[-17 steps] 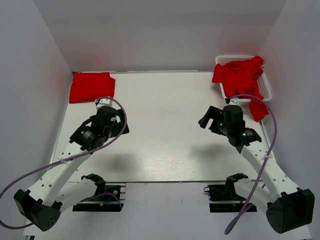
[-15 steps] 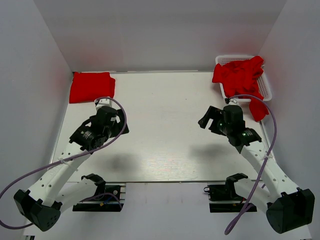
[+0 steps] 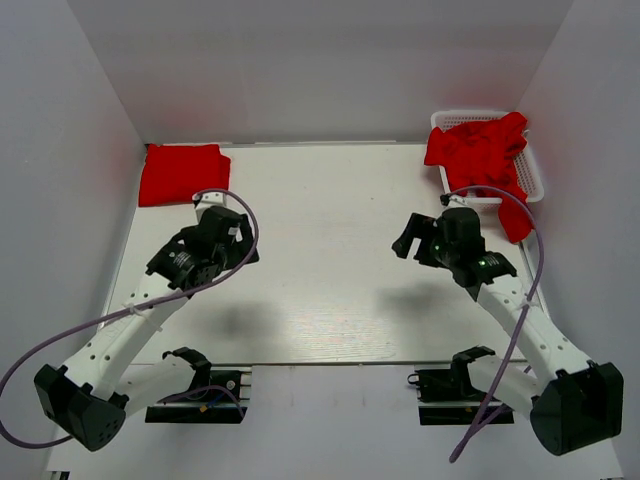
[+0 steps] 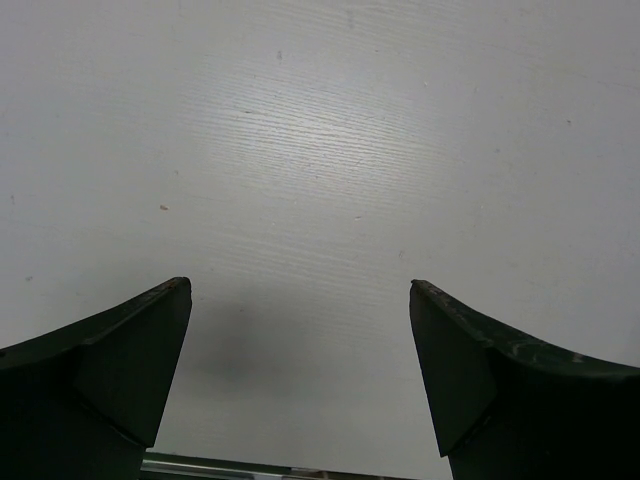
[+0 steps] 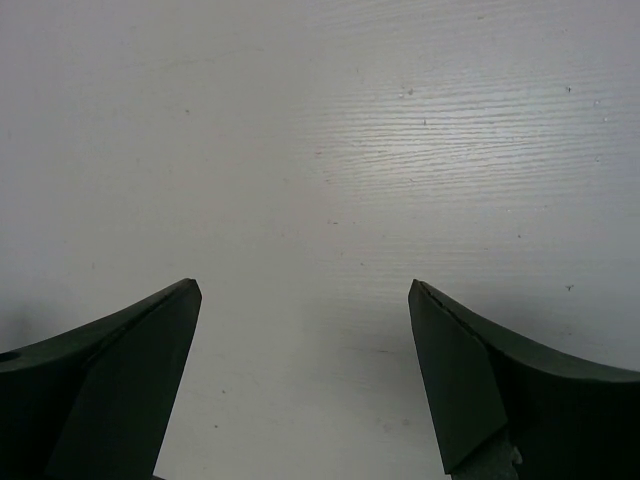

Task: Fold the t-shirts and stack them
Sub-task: Grab crumpled tshirt from bin with the right arm

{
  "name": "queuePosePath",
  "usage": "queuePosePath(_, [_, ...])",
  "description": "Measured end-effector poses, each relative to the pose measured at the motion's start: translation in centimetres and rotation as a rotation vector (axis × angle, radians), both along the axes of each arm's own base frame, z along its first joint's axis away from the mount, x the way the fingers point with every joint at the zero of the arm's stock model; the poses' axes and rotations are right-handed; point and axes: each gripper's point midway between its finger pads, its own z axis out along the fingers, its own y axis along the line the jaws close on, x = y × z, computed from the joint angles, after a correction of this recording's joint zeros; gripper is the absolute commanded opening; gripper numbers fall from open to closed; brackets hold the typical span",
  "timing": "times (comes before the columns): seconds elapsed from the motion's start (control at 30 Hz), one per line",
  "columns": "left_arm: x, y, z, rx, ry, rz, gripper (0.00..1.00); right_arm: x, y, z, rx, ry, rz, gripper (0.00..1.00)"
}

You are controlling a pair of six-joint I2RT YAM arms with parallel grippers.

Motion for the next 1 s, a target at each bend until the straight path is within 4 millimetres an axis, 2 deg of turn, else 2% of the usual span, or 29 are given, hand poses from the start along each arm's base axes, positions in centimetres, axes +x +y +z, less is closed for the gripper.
queuePosePath(0.1, [0.3,-0.1,-0.2,0.009,0.006,-0.003,1.0,1.0,-0.2,-1.1,-0.048,0.041,0.0,0.9])
queuePosePath(0.17, [0.6,-0.3,-0.2,0.011,0.001,-0.008,1.0,2.5,-0.6,-1.0,-0.08,0.056,-0.016,0.9])
queuePosePath(0.33, [1.6,-0.9,0.1,0.009,-0.028,-0.034,1.0,9.4,-2.2,2.0,-0.128,0.037,-0.078,0.9])
queuePosePath(0.43, [2.1,-1.2,-0.2,0.014,-0.027,-0.041,1.0,12.8,-4.3,3.4,-0.143,0.022,-0.119,0.9])
queuePosePath(0.53, [2.4,-1.3,-0.6,0.026,-0.015,-0.048,1.0,15.9,-7.3,4.2,-0.158,0.021,-0.171,0.9])
queuePosePath(0.73, [2.6,-1.4,-1.5,0.057,0.012,-0.067,1.0,23.5,-15.4,5.9,-0.209,0.007,-0.28,0.9])
queuePosePath(0.83, [2.7,-1.6,-1.7,0.064,0.021,-0.079,1.0,26.2,-18.9,5.7,-0.241,0.003,-0.316,0.9])
queuePosePath(0.9, [2.9,-1.7,-1.8,0.065,0.022,-0.088,1.0,27.6,-20.5,5.3,-0.255,-0.005,-0.33,0.9])
queuePosePath(1.0, [3.1,-2.0,-2.1,0.067,0.025,-0.097,1.0,28.8,-22.5,3.6,-0.275,-0.002,-0.341,0.9])
